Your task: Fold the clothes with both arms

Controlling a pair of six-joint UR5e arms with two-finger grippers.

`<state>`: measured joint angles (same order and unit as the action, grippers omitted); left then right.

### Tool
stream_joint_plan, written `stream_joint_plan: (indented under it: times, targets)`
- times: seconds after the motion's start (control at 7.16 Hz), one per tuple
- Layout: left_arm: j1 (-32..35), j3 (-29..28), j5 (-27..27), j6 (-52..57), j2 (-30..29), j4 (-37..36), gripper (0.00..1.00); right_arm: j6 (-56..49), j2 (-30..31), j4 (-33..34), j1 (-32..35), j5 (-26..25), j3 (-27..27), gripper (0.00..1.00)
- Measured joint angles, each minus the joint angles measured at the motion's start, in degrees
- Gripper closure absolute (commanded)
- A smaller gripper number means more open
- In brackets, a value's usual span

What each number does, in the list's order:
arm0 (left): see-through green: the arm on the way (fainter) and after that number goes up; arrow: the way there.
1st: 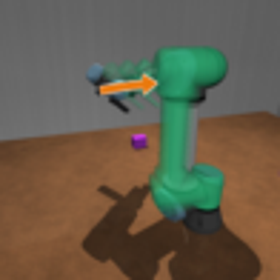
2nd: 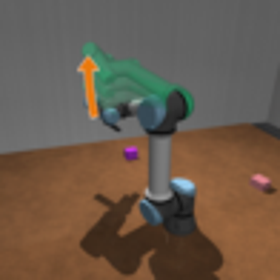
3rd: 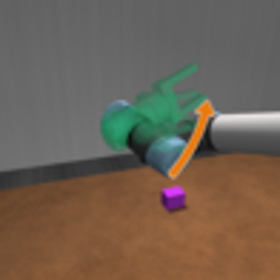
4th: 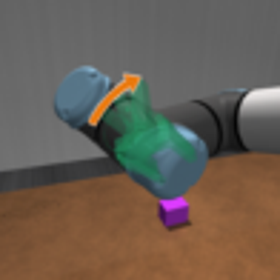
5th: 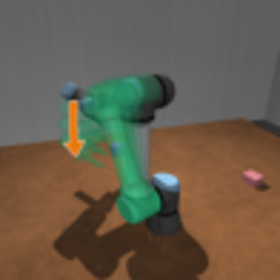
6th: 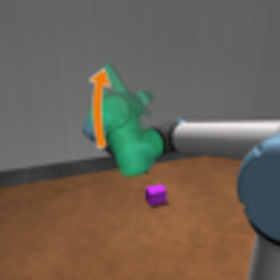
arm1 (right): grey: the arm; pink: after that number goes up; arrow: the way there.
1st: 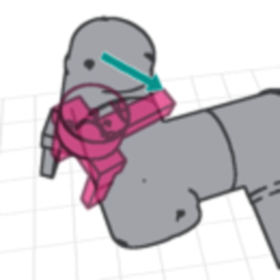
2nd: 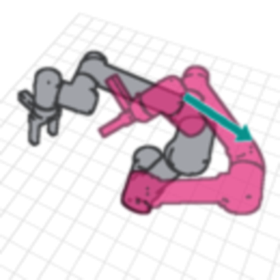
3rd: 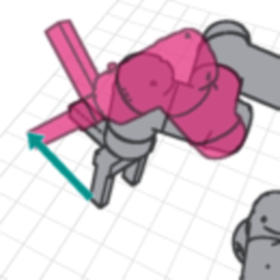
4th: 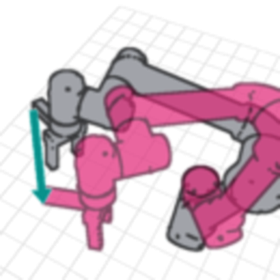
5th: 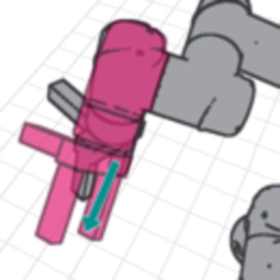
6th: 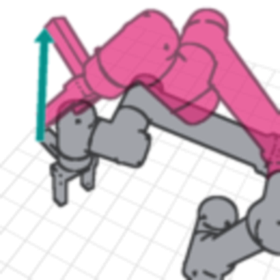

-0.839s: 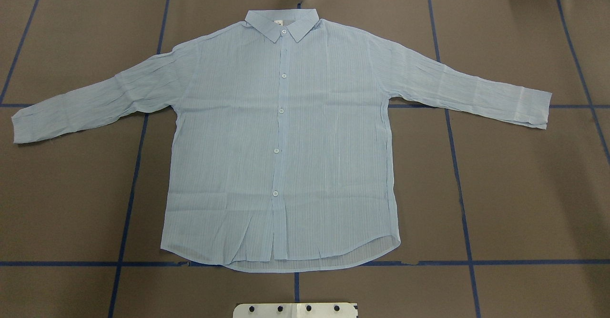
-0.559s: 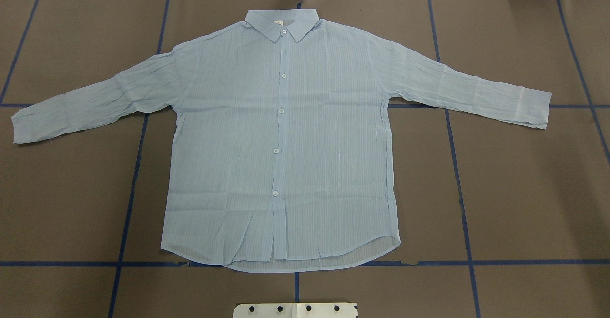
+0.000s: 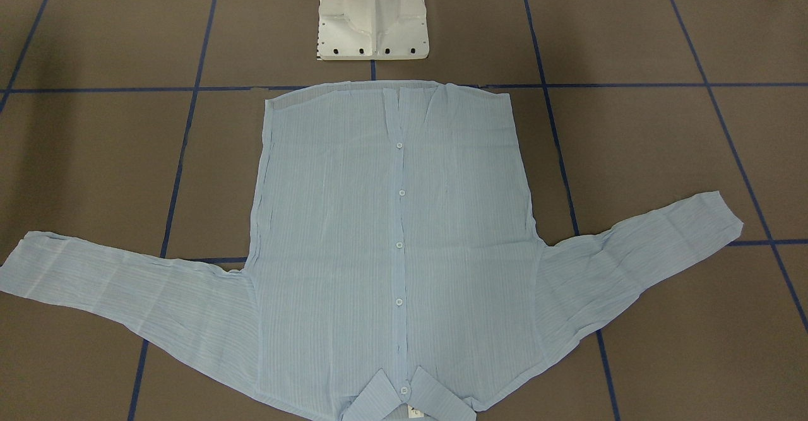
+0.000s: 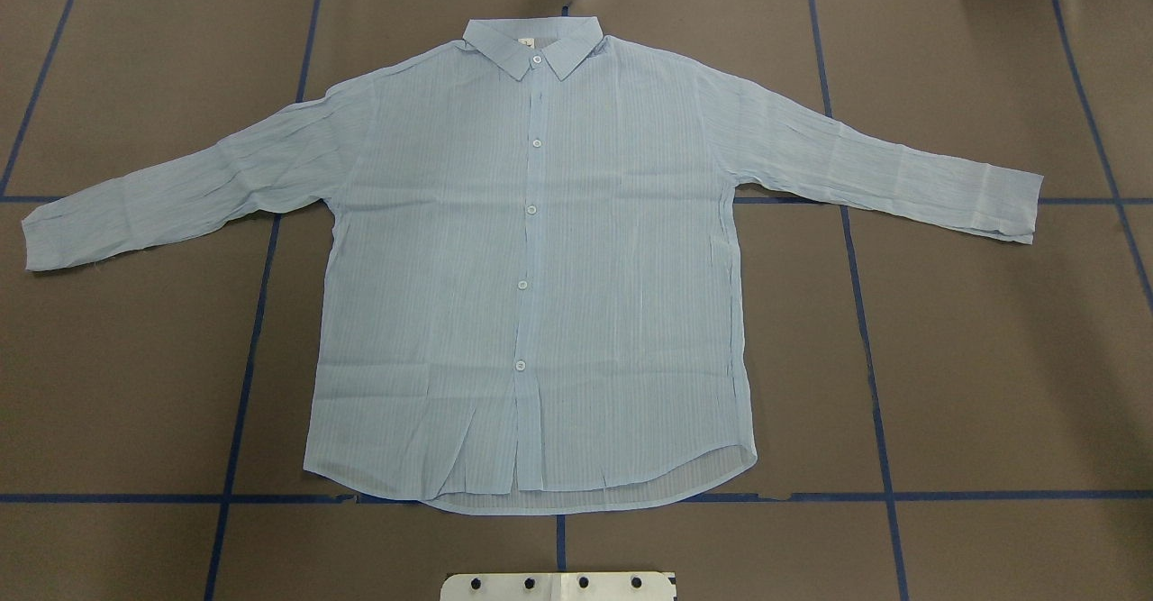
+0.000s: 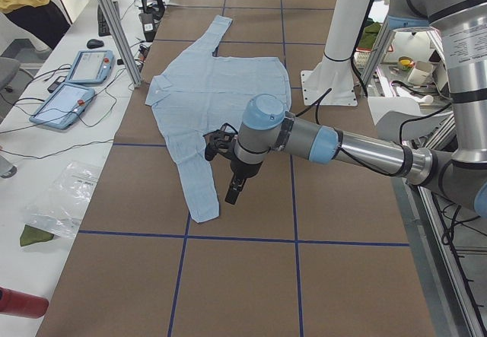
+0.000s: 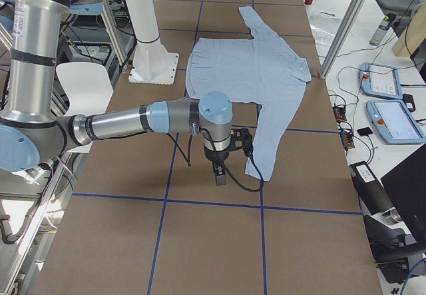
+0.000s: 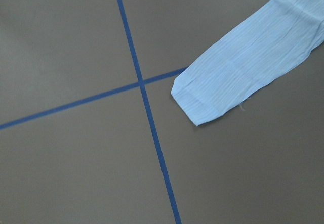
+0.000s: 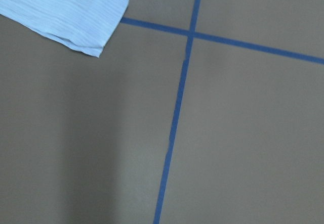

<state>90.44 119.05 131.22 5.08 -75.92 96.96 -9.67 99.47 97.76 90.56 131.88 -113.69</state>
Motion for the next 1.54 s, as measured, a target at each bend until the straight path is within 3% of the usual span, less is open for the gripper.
stream_joint_plan:
  times: [0.28,0.56,0.84,1.26,1.54]
  targets:
    - [0.0,-4.1,-0.2,-0.1,-6.8,6.2,0.0,0.8,-3.5,-10.4,-0.1,1.6,4.6,0.0]
    - [0.0,-7.4,0.1,0.1,-9.7,9.3,0.0,5.5,-6.5,-20.4,-1.4,2.5,12.1,0.0]
    - [0.0,-8.0,0.2,0.1,-9.9,10.3,0.0,17.5,-9.5,-35.5,-7.6,2.0,22.0,0.01]
    - [0.1,-7.8,0.3,0.1,-9.7,10.4,0.0,39.2,-15.5,-63.5,-17.1,-0.7,39.9,0.08]
    - [0.1,-7.6,0.3,0.2,-9.6,10.4,0.0,43.2,-18.3,-70.8,-20.3,-3.0,46.9,0.16]
